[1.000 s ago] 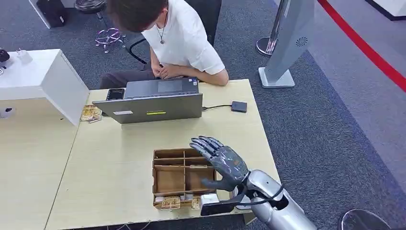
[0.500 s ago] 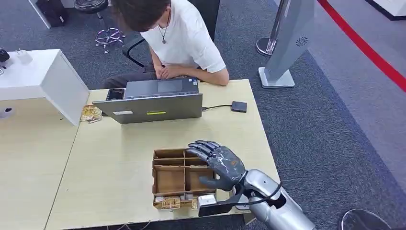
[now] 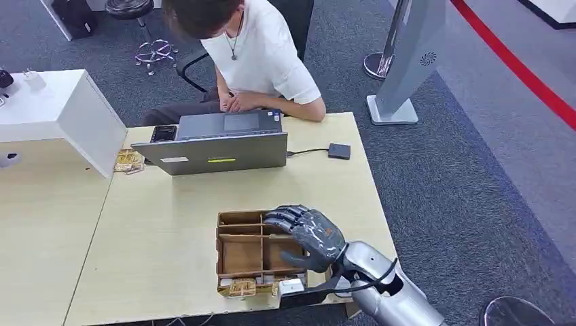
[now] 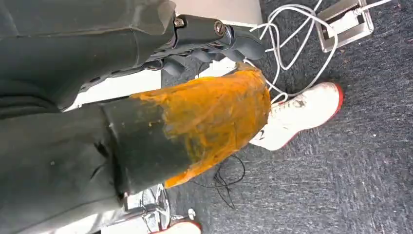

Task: Pass the card to the sensor for recognition and then transmit it.

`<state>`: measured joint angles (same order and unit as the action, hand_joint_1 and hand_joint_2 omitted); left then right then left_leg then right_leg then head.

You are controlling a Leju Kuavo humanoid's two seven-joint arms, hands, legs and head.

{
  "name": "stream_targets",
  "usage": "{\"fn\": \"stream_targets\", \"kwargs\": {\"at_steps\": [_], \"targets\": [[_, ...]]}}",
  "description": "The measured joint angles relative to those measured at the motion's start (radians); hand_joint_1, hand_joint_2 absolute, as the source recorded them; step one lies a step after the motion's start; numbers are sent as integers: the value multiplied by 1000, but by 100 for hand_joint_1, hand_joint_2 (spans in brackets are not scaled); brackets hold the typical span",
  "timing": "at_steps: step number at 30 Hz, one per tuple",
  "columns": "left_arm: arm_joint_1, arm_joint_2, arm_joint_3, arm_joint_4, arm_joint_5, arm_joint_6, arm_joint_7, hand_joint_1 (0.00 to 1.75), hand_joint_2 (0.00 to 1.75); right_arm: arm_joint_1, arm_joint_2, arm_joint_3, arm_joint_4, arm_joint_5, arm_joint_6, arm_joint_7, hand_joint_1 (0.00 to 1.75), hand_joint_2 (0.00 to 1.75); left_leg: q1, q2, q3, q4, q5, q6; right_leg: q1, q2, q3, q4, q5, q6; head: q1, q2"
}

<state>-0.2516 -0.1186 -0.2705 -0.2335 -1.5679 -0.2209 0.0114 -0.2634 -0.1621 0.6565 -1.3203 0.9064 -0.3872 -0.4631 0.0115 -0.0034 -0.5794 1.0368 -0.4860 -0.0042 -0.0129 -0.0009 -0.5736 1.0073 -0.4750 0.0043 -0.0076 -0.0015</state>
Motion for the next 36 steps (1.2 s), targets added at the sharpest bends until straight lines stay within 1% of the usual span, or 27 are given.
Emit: {"fn": "stream_targets", "kwargs": {"at_steps": [5, 15, 19, 21, 23, 25, 26, 27, 29, 32, 33, 36], "targets": [[0, 1, -14, 0, 0, 0, -3, 0, 0, -5, 0, 5, 6, 0, 0, 2, 58, 175, 0, 0, 0, 0, 0, 0, 0, 0, 0, 0, 0, 0, 0, 0], [-1, 2, -34, 0, 0, -6, -12, 0, 0, -10, 0, 15, 14, 0, -3, 3, 56, 175, 0, 0, 0, 0, 0, 0, 0, 0, 0, 0, 0, 0, 0, 0], [-2, 3, -41, 0, 0, -8, -15, 0, 0, -12, -1, 19, 16, 0, -5, 5, 59, 175, 0, 0, 0, 0, 0, 0, 0, 0, 0, 0, 0, 0, 0, 0], [-2, 4, -51, 0, 0, -9, -21, 0, 0, -15, -1, 22, 19, 3, -10, 7, 65, 175, 0, 0, 0, 0, 0, 0, 0, 0, 0, 0, 0, 0, 0, 0], [-2, 4, -57, 0, 0, -10, -22, 0, 0, -18, -1, 23, 23, 4, -13, 10, 80, 175, 0, 0, 0, 0, 0, 0, 0, 0, 0, 0, 0, 0, 0, 0], [-2, 5, -66, 0, 0, -9, -24, 0, 0, -20, -1, 25, 26, 6, -15, 10, 80, 175, 0, 0, 0, 0, 0, 0, 0, 0, 0, 0, 0, 0, 0, 0], [-3, 5, -71, 0, 0, -10, -24, 0, 0, -22, -1, 27, 28, 6, -15, 11, 77, 175, 0, 0, 0, 0, 0, 0, 0, 0, 0, 0, 0, 0, 0, 0], [-3, 5, -76, 0, 0, -10, -24, 0, 0, -24, -1, 28, 31, 7, -15, 11, 70, 175, 0, 0, 0, 0, 0, 0, 0, 0, 0, 0, 0, 0, 0, 0], [-3, 5, -84, 0, 0, -11, -31, 0, 0, -27, -1, 30, 34, 7, -16, 11, 65, 175, 0, 0, 0, 0, 0, 0, 0, 0, 0, 0, 0, 0, 0, 0], [-4, 6, -99, 0, 0, -12, -36, 0, 0, -31, -1, 33, 35, 7, -18, 12, 68, 175, 0, 0, 0, 0, 0, 0, 0, 0, 0, 0, 0, 0, 0, 0], [-5, 7, -103, 0, 0, -12, -37, 0, 0, -33, -1, 34, 37, 7, -18, 13, 73, 175, 0, 0, 0, 0, 0, 0, 0, 0, 0, 0, 0, 0, 0, 0], [-7, 8, -114, 0, 0, -12, -42, 0, 0, -36, -1, 38, 42, 7, -18, 13, 73, 175, 0, 0, 0, 0, 0, 0, 0, 0, 0, 0, 0, 0, 0, 0]]}}
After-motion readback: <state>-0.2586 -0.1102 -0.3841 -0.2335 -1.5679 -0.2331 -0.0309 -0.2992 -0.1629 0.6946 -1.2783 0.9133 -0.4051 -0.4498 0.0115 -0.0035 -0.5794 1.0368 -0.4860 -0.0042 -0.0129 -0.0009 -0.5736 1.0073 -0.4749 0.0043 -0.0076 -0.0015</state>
